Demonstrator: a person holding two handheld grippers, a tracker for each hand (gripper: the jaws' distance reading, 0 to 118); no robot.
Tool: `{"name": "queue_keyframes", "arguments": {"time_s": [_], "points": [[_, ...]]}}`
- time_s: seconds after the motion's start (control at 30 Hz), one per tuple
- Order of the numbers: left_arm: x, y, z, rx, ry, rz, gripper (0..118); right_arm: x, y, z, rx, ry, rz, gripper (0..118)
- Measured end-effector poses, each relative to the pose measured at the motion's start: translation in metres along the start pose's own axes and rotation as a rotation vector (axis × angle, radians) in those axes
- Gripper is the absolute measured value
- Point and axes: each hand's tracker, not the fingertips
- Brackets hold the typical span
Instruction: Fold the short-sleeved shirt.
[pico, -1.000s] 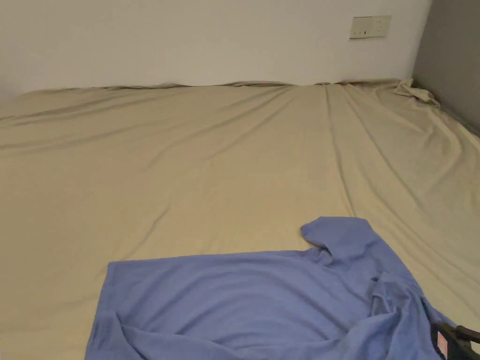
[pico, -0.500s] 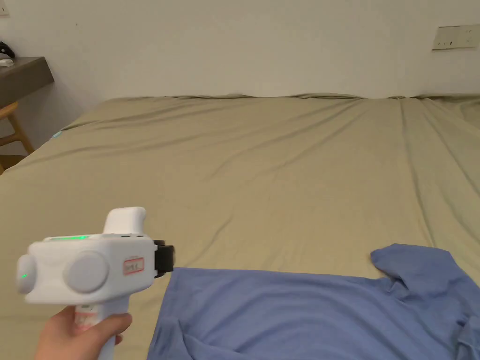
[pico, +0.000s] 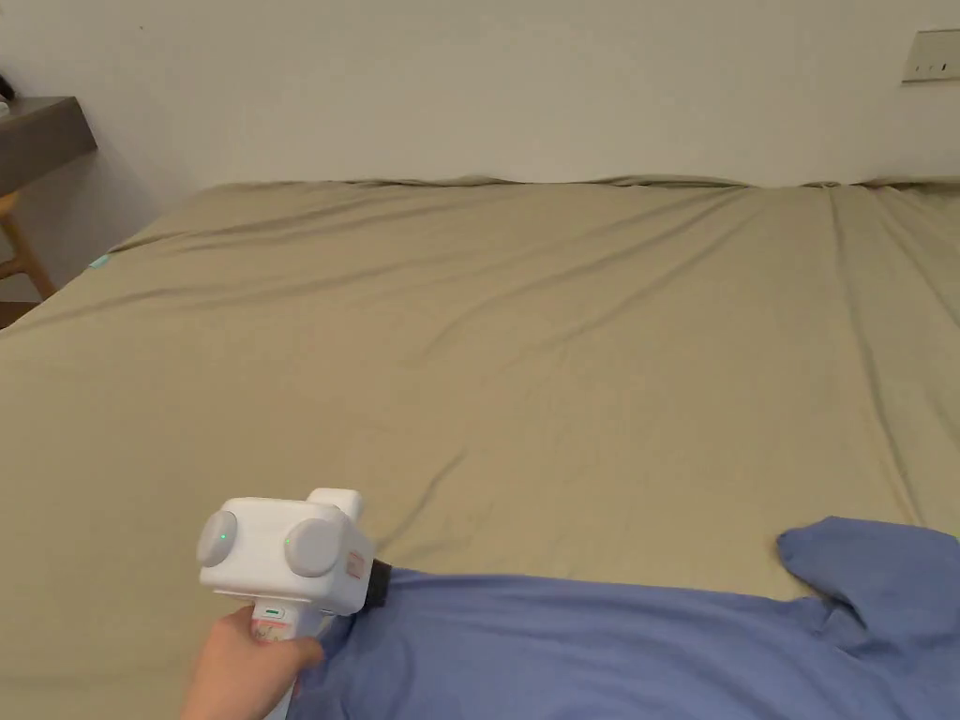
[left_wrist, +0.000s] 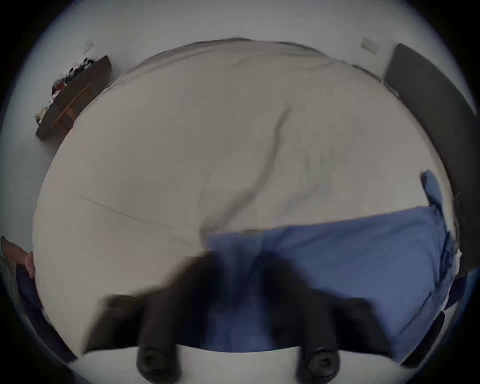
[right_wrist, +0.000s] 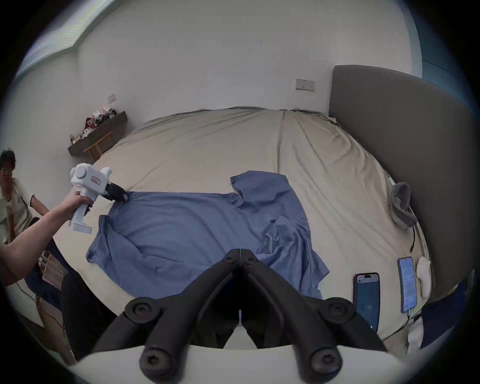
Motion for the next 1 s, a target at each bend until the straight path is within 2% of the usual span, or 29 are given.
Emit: {"name": "queue_keyframes", "arguments": {"time_s": [0.03,0.07,0.13,0.17,0.2,0.23,0.27,0.3,0.33,0.4,0.5,0.6,0.67,0.7,0.77,0.83,0.9,0.93,1.0], "points": [[0.001,-0.003,0.004,0.019,-0.056,0.024,2,0.002,0.001,-0.004,-0.005,0.001,0.002,2],[0.002,-0.004,0.010,0.011,-0.024,0.038,2,0.005,0.003,-0.009,-0.011,0.006,0.004,2],[0.008,-0.003,0.031,0.047,-0.053,0.019,2,0.012,0.011,-0.016,-0.007,0.006,0.001,3],[0.014,-0.005,0.046,0.096,-0.053,-0.005,2,0.017,0.021,-0.021,0.007,0.002,-0.011,16],[0.016,-0.007,0.061,0.133,-0.062,-0.022,2,0.024,0.034,-0.028,0.031,-0.005,-0.036,50],[0.018,-0.008,0.072,0.158,-0.076,-0.031,2,0.031,0.044,-0.035,0.045,-0.004,-0.051,112],[0.020,-0.012,0.084,0.184,-0.090,-0.020,2,0.041,0.056,-0.049,0.048,0.005,-0.050,118],[0.022,-0.015,0.093,0.216,-0.100,-0.009,2,0.049,0.066,-0.066,0.038,0.020,-0.056,118],[0.025,-0.019,0.104,0.245,-0.105,-0.004,2,0.057,0.080,-0.078,0.107,-0.035,-0.051,118],[0.032,-0.027,0.122,0.259,-0.084,0.009,2,0.069,0.101,-0.119,0.023,0.009,-0.086,118],[0.035,-0.033,0.131,0.267,-0.108,0.032,2,0.092,0.123,-0.196,-0.147,-0.027,-0.103,118],[0.035,-0.036,0.126,0.257,-0.132,0.063,2,0.108,0.128,-0.268,-0.300,-0.112,-0.146,118],[0.033,-0.032,0.117,0.228,-0.139,0.087,2,0.108,0.127,-0.305,-0.373,-0.112,-0.160,111],[0.033,-0.030,0.114,0.221,-0.136,0.087,2,0.108,0.125,-0.320,-0.400,-0.113,-0.152,104],[0.031,-0.024,0.107,0.209,-0.131,0.086,2,0.102,0.121,-0.337,-0.431,-0.134,-0.122,80],[0.031,-0.021,0.104,0.202,-0.127,0.087,2,0.090,0.122,-0.335,-0.425,-0.161,-0.071,68],[0.028,-0.018,0.101,0.203,-0.135,0.087,2,0.088,0.126,-0.319,-0.408,-0.104,-0.068,14],[0.028,-0.017,0.101,0.202,-0.139,0.087,2,0.084,0.127,-0.314,-0.386,-0.151,-0.030,5],[0.028,-0.017,0.103,0.219,-0.119,0.088,2,0.087,0.129,-0.295,-0.343,-0.109,-0.053,5]]}}
